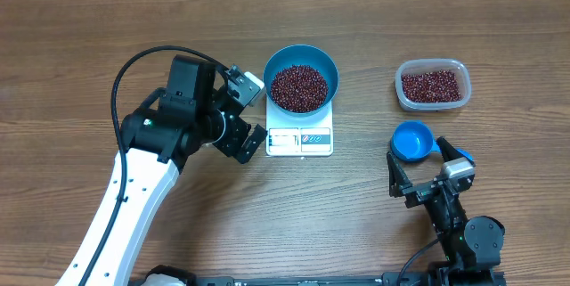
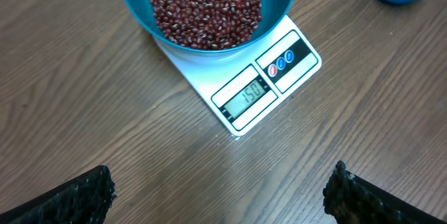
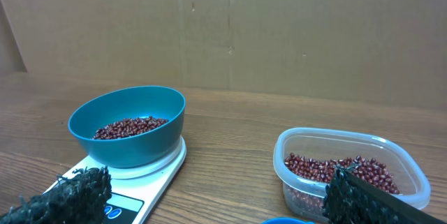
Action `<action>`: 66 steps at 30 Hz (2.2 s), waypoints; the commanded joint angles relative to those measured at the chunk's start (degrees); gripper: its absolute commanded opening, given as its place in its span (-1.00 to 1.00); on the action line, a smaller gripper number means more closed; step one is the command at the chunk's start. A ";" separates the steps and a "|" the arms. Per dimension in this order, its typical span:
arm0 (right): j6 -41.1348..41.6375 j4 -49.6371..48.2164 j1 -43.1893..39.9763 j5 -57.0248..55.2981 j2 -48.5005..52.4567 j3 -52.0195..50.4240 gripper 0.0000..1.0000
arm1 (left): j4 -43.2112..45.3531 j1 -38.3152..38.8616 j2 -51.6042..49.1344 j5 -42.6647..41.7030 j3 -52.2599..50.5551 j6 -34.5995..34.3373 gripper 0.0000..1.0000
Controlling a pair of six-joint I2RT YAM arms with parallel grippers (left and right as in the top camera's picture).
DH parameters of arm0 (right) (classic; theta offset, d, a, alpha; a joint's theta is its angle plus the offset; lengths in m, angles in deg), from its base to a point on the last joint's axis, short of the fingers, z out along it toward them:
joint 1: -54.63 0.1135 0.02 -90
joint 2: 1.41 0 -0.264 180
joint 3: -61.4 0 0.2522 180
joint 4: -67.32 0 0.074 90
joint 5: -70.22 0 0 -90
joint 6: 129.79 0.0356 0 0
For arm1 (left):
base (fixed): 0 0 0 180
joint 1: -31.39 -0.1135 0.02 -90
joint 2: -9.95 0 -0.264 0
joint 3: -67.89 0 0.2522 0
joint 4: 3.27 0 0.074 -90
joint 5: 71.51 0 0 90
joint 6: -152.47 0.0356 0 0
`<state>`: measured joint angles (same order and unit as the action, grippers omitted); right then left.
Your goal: Scoop item into bowl and weigh 150g on scale
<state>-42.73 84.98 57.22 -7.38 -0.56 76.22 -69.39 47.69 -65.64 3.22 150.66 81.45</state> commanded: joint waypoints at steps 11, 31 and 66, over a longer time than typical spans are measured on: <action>0.61 -0.24 -0.42 -0.81 -0.68 -0.61 1.00 | 33.83 -18.67 29.07 -13.31 -26.34 -5.38 0.99; 0.61 -0.24 -0.42 -0.81 -0.68 -0.61 1.00 | 54.05 -20.22 68.04 7.26 -65.09 -9.40 1.00; 0.61 -0.24 -0.42 -0.81 -0.68 -0.61 1.00 | 48.28 -20.02 75.34 10.23 -68.74 -10.03 0.99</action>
<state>-42.71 85.05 57.22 -7.77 -0.67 76.22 -20.91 27.29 9.09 12.77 82.16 72.19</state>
